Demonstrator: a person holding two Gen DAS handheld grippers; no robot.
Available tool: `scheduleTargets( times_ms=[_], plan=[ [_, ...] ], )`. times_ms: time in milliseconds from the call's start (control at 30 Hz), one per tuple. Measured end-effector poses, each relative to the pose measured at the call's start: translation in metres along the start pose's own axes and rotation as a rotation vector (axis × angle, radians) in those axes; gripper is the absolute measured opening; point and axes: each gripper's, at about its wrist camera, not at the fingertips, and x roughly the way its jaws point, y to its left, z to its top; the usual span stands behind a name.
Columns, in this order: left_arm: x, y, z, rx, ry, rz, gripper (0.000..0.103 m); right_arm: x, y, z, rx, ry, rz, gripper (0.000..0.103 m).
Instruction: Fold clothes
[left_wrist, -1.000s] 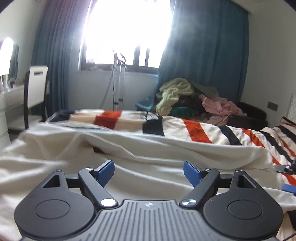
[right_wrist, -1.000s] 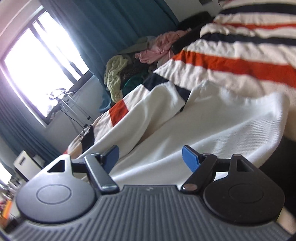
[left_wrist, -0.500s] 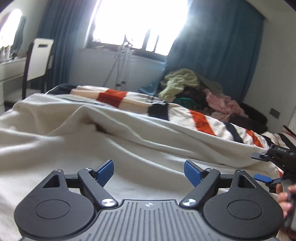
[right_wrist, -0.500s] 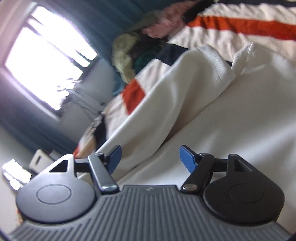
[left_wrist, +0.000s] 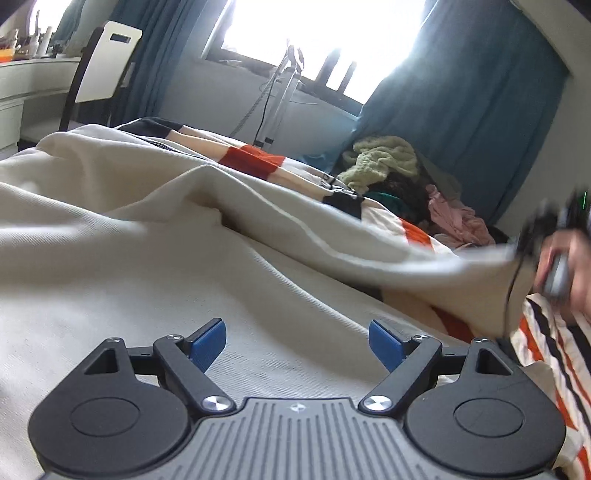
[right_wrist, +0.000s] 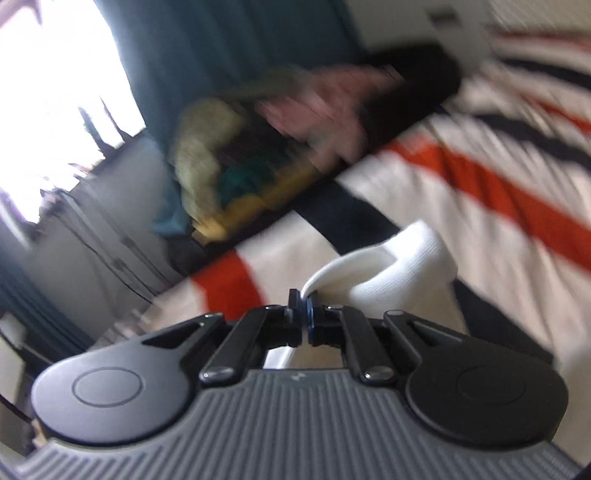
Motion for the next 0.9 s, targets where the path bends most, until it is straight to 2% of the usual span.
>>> scheduleTargets(
  times_ms=[133,200,233,300,367,467,567,633,733,900],
  plan=[
    [0.0,0.007,0.003,-0.042,-0.002,-0.024,0.086,-0.038,0.05,0.055,-0.031,-0.209,0.161,0.005],
    [0.001,0.005,0.002,-0.031,-0.004,-0.023,0.086,-0.056,0.056,0.06,-0.095,-0.316,0.173,0.005],
    [0.001,0.005,0.002,-0.025,-0.004,-0.023,0.086,-0.058,0.049,0.057,-0.112,-0.339,0.168,0.005],
    [0.0,0.004,-0.001,-0.016,0.0,-0.026,0.086,-0.047,0.021,0.042,-0.119,-0.311,0.112,0.005],
    [-0.001,0.001,-0.004,-0.006,0.003,-0.025,0.086,-0.028,-0.023,0.017,-0.064,-0.237,0.051,0.005],
    [-0.006,-0.005,-0.009,0.024,0.0,-0.025,0.086,-0.002,-0.092,-0.04,-0.021,-0.122,-0.058,0.005],
    [-0.006,-0.011,-0.014,0.061,-0.005,-0.013,0.087,0.013,-0.152,-0.091,0.045,-0.017,-0.103,0.005],
    [-0.003,-0.016,-0.016,0.074,0.002,-0.002,0.087,0.017,-0.179,-0.111,0.111,0.02,-0.068,0.005],
    [0.003,-0.023,-0.021,0.087,0.009,0.01,0.087,0.019,-0.188,-0.116,0.181,0.015,-0.02,0.005],
    [0.01,-0.035,-0.026,0.137,0.008,0.042,0.087,-0.002,-0.177,-0.092,0.206,-0.038,0.045,0.005]
  ],
)
